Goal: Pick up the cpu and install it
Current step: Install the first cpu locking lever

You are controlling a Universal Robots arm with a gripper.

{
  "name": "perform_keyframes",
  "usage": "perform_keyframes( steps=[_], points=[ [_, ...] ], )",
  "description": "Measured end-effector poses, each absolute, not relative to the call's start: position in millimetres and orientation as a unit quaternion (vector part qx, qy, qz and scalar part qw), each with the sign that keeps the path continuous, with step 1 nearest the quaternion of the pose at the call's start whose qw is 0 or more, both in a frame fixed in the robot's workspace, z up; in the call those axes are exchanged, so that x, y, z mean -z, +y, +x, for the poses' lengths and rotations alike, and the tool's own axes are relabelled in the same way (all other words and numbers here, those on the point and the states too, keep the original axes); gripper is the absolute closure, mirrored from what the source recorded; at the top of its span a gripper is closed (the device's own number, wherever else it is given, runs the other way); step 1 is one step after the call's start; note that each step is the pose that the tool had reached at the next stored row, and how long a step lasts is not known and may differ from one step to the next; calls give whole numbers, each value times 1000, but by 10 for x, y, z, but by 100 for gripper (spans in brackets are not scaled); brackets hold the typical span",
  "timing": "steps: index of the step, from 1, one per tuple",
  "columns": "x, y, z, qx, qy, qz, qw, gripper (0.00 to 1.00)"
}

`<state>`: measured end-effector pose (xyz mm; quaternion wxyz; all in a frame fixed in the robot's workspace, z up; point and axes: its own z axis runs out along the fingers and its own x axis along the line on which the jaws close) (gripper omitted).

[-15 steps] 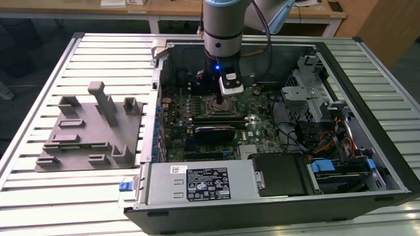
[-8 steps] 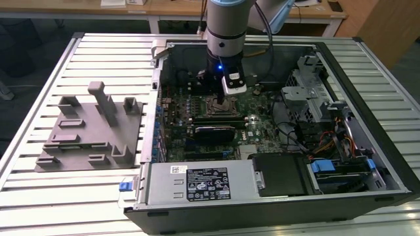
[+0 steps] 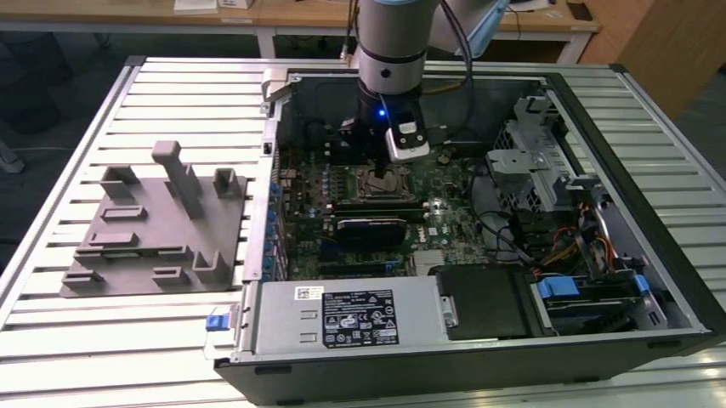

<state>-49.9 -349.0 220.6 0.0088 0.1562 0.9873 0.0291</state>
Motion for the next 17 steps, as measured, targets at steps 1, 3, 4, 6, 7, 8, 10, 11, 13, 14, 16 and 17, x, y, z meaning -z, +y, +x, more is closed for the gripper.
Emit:
perform_keyframes(
  steps=[1,3,4,6,7,8,10,11,13,14,16,17],
  points=[
    [-2207,-3490,-497,-29,988,154,8,89],
    [-2208,-3490,-486,-28,988,150,4,89],
    [-2208,-3490,-480,-28,989,148,3,89],
    [-2208,-3490,-459,-27,989,146,-1,89],
    [-2208,-3490,-447,-26,989,146,-4,89],
    [-2208,-3490,-435,-26,989,146,-5,89],
    [-2209,-3491,-433,-26,989,146,-5,89],
    [-2209,-3491,-433,-26,989,146,-5,89],
    [-2209,-3490,-422,-26,989,145,-5,89],
    [-2209,-3490,-408,-26,989,145,-5,89],
    [-2208,-3490,-381,-26,989,143,-5,89],
    [-2208,-3491,-373,-26,990,142,-5,89]
  ],
)
